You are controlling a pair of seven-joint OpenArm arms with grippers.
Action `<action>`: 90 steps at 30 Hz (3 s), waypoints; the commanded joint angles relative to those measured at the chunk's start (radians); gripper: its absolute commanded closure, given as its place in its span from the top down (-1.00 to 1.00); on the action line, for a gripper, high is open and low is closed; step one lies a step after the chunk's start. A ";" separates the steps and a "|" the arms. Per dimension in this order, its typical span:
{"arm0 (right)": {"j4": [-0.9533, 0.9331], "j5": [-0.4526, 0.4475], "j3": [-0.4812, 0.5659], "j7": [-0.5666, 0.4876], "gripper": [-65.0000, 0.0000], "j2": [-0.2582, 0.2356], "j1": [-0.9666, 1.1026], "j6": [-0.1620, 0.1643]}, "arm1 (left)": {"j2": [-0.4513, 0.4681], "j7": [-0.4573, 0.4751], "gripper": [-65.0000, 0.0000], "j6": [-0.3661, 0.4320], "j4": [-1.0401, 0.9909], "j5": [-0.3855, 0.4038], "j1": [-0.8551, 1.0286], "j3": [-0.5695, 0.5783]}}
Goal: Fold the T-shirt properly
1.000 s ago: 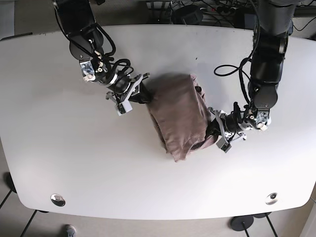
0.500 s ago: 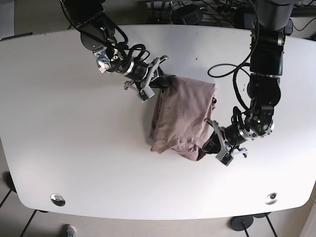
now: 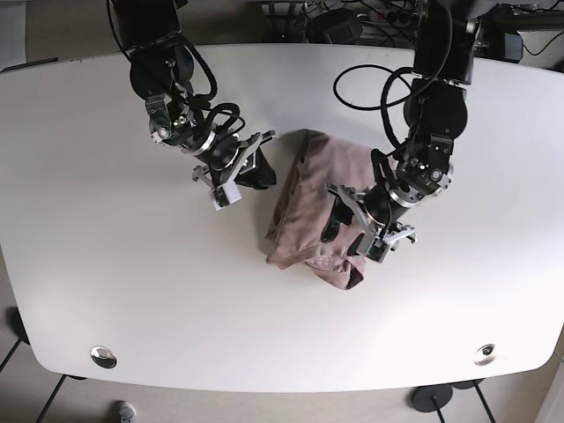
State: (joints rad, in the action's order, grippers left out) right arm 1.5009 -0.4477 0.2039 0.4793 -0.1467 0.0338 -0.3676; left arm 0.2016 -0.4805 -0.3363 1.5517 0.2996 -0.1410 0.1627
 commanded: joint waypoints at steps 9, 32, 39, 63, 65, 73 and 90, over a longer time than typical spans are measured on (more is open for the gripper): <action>0.023 -0.012 -0.100 -0.023 -0.78 -0.003 -0.012 -0.012 | -0.083 0.141 -0.04 0.039 -0.222 -0.172 0.033 0.027; 0.117 -0.012 -0.102 -0.023 -0.78 -0.003 -0.004 -0.012 | 0.706 0.288 -0.04 -0.352 -0.837 -0.020 0.056 -0.285; 0.151 -0.003 -0.097 -0.023 -0.78 -0.003 0.016 -0.003 | 0.803 0.372 -0.04 -0.362 -0.807 -0.010 0.056 -0.305; 0.151 0.194 -0.438 -0.362 -0.78 -0.083 0.354 -0.011 | -0.027 0.216 -0.06 -0.106 0.080 -0.308 0.263 -0.260; 0.151 0.220 -0.476 -0.462 -0.78 -0.063 0.421 -0.012 | -0.078 0.335 -0.29 -0.077 0.149 -0.325 0.392 -0.262; 0.146 0.212 -0.484 -0.776 -0.78 -0.060 0.742 -0.012 | -0.139 0.538 -0.34 0.119 0.367 -0.325 0.946 -0.262; -0.362 0.115 -0.251 -1.074 -0.78 -0.095 0.958 -0.003 | -0.219 0.636 -0.35 0.159 -0.066 -0.323 1.176 -0.263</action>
State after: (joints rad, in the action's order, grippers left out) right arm 1.0878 -0.3191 -0.0109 -0.5850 -0.2302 0.9501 -0.3668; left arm -0.0181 0.1345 -0.1757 1.4418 -0.0296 0.9939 -0.0990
